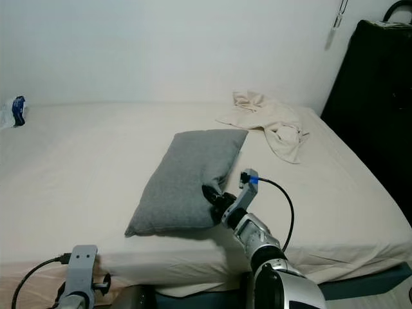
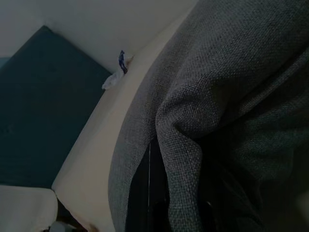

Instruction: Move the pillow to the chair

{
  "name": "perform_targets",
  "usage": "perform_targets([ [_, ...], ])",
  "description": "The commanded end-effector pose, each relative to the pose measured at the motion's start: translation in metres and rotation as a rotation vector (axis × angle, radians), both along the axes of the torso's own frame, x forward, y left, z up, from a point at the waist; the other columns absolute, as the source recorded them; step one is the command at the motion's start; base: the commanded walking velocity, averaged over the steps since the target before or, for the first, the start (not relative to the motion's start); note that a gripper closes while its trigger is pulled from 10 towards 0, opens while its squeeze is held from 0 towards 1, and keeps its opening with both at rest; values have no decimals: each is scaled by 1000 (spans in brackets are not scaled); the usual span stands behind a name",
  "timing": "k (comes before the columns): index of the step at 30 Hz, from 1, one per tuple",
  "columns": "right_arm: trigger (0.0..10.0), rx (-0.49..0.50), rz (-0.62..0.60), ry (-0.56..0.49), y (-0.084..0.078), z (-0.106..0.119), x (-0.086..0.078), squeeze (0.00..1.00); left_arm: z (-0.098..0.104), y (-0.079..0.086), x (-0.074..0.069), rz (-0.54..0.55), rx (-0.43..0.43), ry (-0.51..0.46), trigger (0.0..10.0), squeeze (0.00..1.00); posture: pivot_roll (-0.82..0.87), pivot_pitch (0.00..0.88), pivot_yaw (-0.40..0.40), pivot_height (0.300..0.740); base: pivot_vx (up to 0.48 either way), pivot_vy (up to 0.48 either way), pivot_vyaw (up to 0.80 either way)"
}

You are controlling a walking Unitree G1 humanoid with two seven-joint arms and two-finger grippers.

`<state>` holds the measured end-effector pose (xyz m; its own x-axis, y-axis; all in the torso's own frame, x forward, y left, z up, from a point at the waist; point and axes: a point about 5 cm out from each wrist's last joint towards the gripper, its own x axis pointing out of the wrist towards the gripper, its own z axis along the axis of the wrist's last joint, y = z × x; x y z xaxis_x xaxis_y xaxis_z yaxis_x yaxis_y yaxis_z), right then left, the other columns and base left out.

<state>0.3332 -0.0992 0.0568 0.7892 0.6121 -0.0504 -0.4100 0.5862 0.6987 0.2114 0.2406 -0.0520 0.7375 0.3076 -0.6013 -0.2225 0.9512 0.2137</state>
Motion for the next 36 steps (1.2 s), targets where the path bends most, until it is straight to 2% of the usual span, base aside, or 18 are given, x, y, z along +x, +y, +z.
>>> perform_targets([
  [1,10000,17,57,-50,10,9,3,0,5,-2,8,21,-9,-28,10000,0,133,0,-57,560,0,0,0],
  [4,10000,29,62,-60,10,12,4,0,5,-1,9,23,-8,-29,10000,0,131,0,-59,565,0,0,0],
  [8,10000,85,113,-134,15,25,8,0,2,2,4,40,14,-2,10000,0,131,0,-64,580,0,0,0],
  [9,10000,111,142,-176,17,33,11,0,-1,6,-2,53,31,25,10000,0,131,0,-64,590,0,0,0],
  [12,10000,129,151,-205,19,41,14,0,-4,9,-10,70,46,56,10000,0,134,0,-70,600,0,0,0],
  [19,10000,140,158,-240,21,52,19,0,-11,19,-27,121,73,122,10000,0,135,0,-71,625,0,0,0],
  [21,10000,130,164,-237,22,51,19,0,-13,23,-33,141,87,142,10000,0,139,0,-73,634,0,0,0],
  [29,10000,96,170,-208,23,42,14,0,-15,27,-39,167,109,170,10000,0,142,0,-70,659,0,0,0],
  [36,10000,7,124,-150,17,26,10,0,-23,15,-45,131,84,223,10000,0,127,0,-62,684,0,0,0],
])
